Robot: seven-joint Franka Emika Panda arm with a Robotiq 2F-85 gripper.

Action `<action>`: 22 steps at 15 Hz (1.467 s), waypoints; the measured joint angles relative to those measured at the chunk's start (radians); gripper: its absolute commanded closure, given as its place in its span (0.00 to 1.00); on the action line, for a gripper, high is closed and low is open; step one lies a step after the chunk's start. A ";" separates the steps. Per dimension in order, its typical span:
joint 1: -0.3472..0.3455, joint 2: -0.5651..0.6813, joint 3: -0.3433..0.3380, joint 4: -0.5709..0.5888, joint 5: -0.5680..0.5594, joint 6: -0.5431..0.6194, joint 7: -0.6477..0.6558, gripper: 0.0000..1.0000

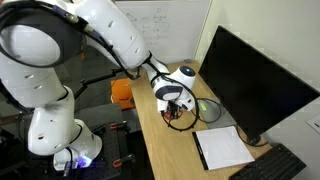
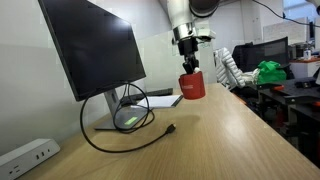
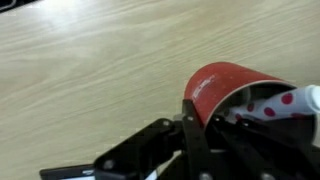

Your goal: Move the mug cup to the right

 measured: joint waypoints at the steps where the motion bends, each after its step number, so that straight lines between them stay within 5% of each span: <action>1: -0.012 0.001 -0.011 0.001 -0.019 -0.002 -0.002 0.98; 14: -0.051 0.136 -0.094 0.021 -0.223 0.021 -0.022 0.98; 22: -0.085 0.138 -0.098 -0.035 -0.018 0.186 0.062 0.98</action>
